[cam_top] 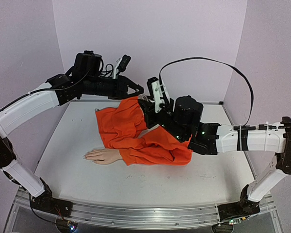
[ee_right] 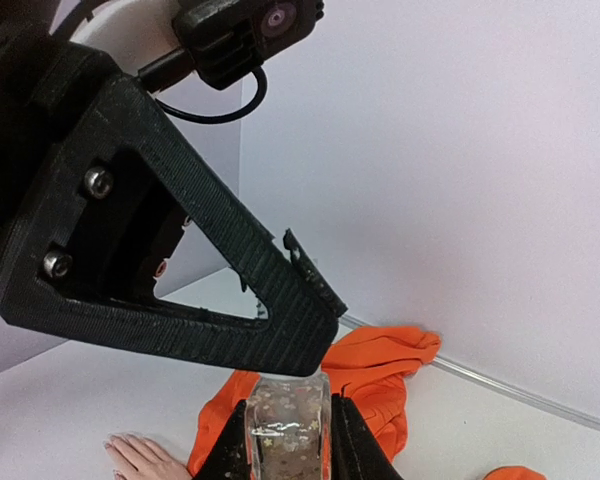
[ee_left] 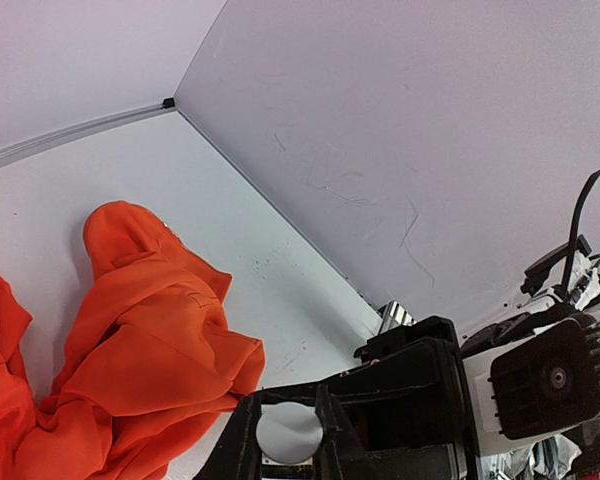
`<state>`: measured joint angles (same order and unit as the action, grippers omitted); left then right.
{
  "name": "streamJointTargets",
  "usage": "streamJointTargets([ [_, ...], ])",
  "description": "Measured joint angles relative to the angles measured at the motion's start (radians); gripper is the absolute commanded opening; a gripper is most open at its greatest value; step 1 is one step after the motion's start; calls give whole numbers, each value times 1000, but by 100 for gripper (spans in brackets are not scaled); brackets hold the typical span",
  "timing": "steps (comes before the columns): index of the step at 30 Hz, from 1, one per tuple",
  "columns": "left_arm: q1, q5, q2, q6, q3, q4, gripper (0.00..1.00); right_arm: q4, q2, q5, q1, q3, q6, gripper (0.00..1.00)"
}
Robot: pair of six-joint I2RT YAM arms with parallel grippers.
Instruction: Paint the nails
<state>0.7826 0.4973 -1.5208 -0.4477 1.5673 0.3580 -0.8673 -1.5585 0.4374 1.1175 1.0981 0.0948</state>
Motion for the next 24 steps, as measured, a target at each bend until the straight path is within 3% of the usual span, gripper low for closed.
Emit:
streamJointTargets([
  [3,0,15,0,0,3,1,46,1,23,-80,-21,-19,5,0],
  [5,1,33,0,2,3,-1,66,1,50,-217,-69,-42,-19,0],
  [8,2,52,2,-2,1,-3,83,-11,67,-481,-163,-47,-105,0],
  [13,2,77,30,5,-26,-30,85,-106,51,-971,-361,-45,-325,0],
  [16,2,97,45,5,-32,-55,80,-179,8,-1158,-393,-34,-443,0],
  [24,4,158,53,5,-32,-100,56,-288,-58,-1351,-375,-33,-615,0],
])
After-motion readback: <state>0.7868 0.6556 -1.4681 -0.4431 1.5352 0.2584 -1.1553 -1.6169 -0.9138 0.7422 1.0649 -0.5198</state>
